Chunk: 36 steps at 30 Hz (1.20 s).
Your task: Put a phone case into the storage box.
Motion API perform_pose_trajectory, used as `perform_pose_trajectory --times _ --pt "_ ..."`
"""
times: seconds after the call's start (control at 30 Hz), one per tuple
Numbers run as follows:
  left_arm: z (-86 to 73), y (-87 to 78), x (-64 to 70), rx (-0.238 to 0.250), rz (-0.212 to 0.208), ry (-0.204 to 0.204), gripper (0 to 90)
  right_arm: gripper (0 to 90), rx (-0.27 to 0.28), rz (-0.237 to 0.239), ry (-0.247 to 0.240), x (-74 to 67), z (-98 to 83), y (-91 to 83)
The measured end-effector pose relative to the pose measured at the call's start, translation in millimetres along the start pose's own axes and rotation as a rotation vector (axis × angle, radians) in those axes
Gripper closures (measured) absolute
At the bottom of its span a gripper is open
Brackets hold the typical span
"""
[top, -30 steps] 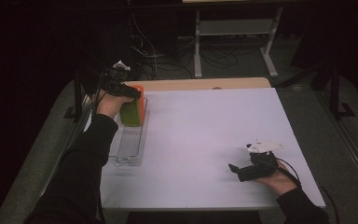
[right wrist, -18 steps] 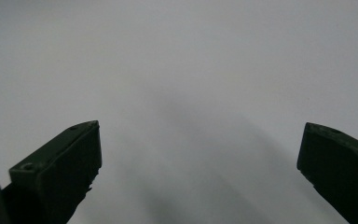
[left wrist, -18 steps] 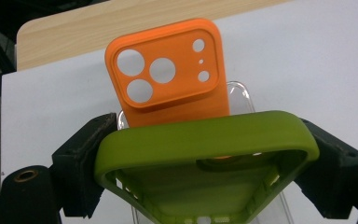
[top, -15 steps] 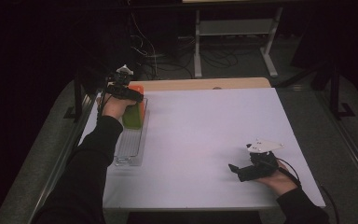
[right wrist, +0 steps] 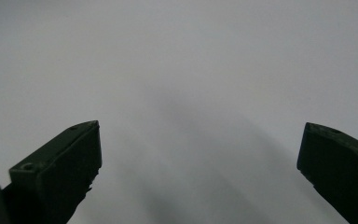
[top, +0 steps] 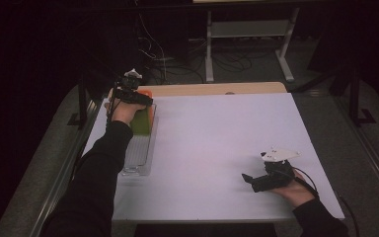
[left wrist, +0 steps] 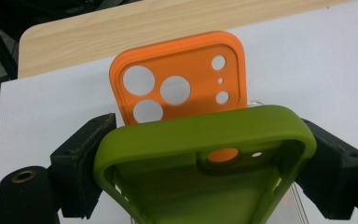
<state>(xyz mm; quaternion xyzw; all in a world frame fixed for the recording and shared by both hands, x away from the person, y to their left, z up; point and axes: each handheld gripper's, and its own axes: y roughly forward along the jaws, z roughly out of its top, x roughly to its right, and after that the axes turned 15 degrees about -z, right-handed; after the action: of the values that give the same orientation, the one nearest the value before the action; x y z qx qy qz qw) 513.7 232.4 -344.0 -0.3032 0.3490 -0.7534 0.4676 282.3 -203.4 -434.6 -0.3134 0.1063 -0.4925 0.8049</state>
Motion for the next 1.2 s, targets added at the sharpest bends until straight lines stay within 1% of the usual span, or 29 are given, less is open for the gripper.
perform_pose_trajectory --times 0.03,0.07,0.1,0.13,0.17,0.23,0.27,0.37,0.4,0.43,0.47,0.53,0.57,0.6,0.63,0.7,0.77,0.8,0.83,0.87,0.9,0.93,0.97,1.13,1.2 --pt "0.1 1.3 -0.6 0.007 0.002 -0.005 13.5 0.0 0.0 0.0 -0.001 -0.1 0.0 0.1" --pt "0.6 1.8 -1.9 0.004 0.001 0.003 13.4 0.0 0.0 0.0 -0.002 -0.2 0.0 0.0" --pt "0.8 3.1 -2.1 0.01 0.002 -0.005 13.3 0.0 0.001 -0.001 -0.002 -0.2 0.0 0.0" --pt "1.1 4.2 -3.2 0.012 0.005 0.0 13.3 0.0 0.001 -0.001 -0.004 -0.1 -0.1 0.0" --pt "1.3 5.7 -3.6 0.018 0.003 -0.004 13.2 0.0 0.002 -0.002 -0.012 0.5 -0.3 0.1" --pt "1.9 7.8 -5.5 0.019 0.006 0.005 13.0 0.0 0.001 -0.004 -0.017 0.9 -0.4 0.3" --pt "1.9 9.5 -5.5 0.024 0.004 -0.003 12.9 0.0 0.001 -0.003 -0.015 0.8 -0.4 0.3" --pt "2.5 12.6 -6.2 0.022 0.0 0.007 12.9 0.0 -0.001 0.001 -0.003 0.2 -0.4 0.1" --pt "2.9 13.5 -6.6 0.026 0.004 0.013 12.9 0.0 -0.001 0.0 -0.004 0.4 -0.4 0.1" --pt "2.7 14.3 -6.3 0.029 -0.002 0.006 12.9 0.0 0.0 -0.001 -0.011 1.0 -0.4 0.1" --pt "2.8 14.9 -6.8 0.03 -0.003 0.014 12.6 0.0 0.002 -0.004 -0.018 1.5 -0.5 0.3" --pt "3.0 16.4 -7.6 0.042 0.0 0.006 9.4 0.0 0.002 -0.003 -0.017 1.3 -0.5 0.3" --pt "3.2 16.4 -8.4 0.043 0.003 0.018 8.3 0.0 0.002 -0.001 -0.017 0.9 -0.6 0.2" --pt "3.0 17.1 -8.0 0.05 0.0 0.005 7.1 0.0 0.002 0.001 -0.013 0.4 -0.5 0.1" --pt "3.2 16.6 -8.5 0.049 -0.001 0.008 5.9 0.0 0.004 0.001 -0.014 0.3 -0.5 0.1" --pt "3.4 15.7 -9.4 0.047 -0.005 0.02 5.2 0.0 0.005 0.002 -0.012 0.4 -0.4 0.2" --pt "3.4 15.2 -9.6 0.054 -0.012 0.011 4.3 0.0 0.001 0.002 -0.012 0.7 -0.5 0.1" --pt "3.7 14.1 -10.7 0.053 -0.018 0.02 4.0 0.0 0.001 0.0 -0.014 0.9 -0.7 0.0" --pt "3.7 12.9 -10.7 0.056 -0.016 0.019 3.9 0.0 0.001 -0.003 -0.008 0.6 -0.7 -0.1" --pt "3.7 11.4 -10.6 0.056 -0.019 0.016 3.7 0.0 0.002 -0.007 -0.013 0.9 -0.8 -0.1" --pt "3.7 9.8 -10.7 0.063 -0.024 0.017 3.4 0.0 0.005 -0.013 -0.051 3.4 -1.4 0.1" --pt "3.6 7.4 -10.8 0.063 -0.029 0.019 3.3 0.0 0.004 -0.004 -0.014 0.7 -0.8 -0.6" --pt "3.6 5.0 -11.0 0.064 -0.035 0.026 3.3 0.0 -0.001 -0.002 -0.003 -0.2 -0.7 -1.2" --pt "1.4 -11.2 -9.6 0.074 -0.094 0.053 2.6 0.0 0.002 -0.003 -0.006 -0.3 -0.9 -1.5" --pt "0.1 -17.7 -8.9 0.078 -0.115 0.073 2.4 0.0 0.002 -0.003 -0.009 0.0 -1.0 -1.4"
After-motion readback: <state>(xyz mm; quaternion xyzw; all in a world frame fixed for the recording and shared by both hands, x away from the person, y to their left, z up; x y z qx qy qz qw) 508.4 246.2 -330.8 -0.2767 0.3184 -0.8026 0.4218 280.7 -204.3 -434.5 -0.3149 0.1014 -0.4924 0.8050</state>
